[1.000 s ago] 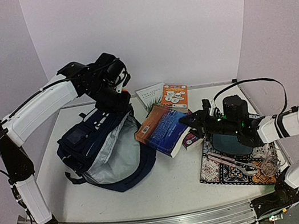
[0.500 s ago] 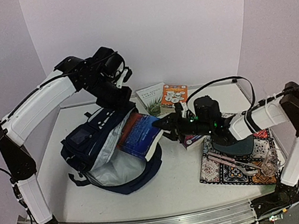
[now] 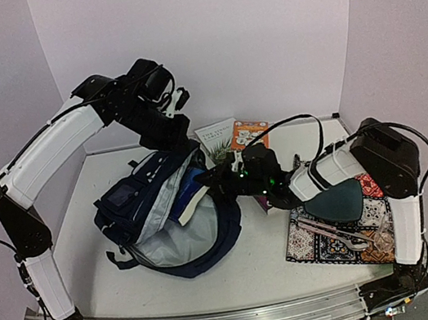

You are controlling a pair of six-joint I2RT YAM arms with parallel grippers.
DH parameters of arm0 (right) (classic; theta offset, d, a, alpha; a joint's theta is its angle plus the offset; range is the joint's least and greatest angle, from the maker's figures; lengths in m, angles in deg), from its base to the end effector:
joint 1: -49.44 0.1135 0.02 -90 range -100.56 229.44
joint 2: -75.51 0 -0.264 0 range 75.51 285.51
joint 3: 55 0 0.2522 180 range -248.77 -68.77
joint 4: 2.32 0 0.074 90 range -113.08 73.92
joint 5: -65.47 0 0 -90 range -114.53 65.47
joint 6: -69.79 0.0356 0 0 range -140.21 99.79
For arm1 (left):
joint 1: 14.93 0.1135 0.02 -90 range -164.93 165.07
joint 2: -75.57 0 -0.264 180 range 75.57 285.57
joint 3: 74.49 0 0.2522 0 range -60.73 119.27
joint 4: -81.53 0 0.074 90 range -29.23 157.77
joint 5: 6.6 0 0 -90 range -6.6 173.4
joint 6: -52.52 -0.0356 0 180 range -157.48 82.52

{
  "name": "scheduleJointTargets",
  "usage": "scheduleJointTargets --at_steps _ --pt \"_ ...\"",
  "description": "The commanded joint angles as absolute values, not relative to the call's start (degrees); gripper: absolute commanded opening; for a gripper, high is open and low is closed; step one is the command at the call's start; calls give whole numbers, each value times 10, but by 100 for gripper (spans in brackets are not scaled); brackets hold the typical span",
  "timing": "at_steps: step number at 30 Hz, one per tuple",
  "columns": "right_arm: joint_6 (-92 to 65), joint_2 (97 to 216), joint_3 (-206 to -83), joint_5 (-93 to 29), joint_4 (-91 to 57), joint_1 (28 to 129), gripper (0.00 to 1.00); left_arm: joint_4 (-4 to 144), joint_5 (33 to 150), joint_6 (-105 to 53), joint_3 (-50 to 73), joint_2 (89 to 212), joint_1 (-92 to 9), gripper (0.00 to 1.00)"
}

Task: Pack the student bag
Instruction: Place the book in the largest pocket of the bag.

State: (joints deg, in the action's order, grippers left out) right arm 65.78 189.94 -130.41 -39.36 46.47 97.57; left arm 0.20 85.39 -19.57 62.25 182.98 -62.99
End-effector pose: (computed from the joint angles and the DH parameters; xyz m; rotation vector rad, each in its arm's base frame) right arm 0.2815 0.3278 0.2135 0.3152 1.7610 2.0222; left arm 0.2573 -0.2882 0.4026 0.6794 2.4634 -0.5163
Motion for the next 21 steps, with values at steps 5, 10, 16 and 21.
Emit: scheduleJointTargets --at_steps 5,10,16,21 --pt "669 1974 -1465 -328 612 999 0 62 898 -172 649 1789 -631 0" --pt "659 2030 -1525 -304 587 1008 0 66 901 -163 633 1773 -631 0" --pt "614 2079 -1614 -316 483 1022 2 73 878 -161 609 1752 -630 0" --pt "583 2095 -1637 -336 417 1032 13 78 840 -166 569 1735 -626 0"
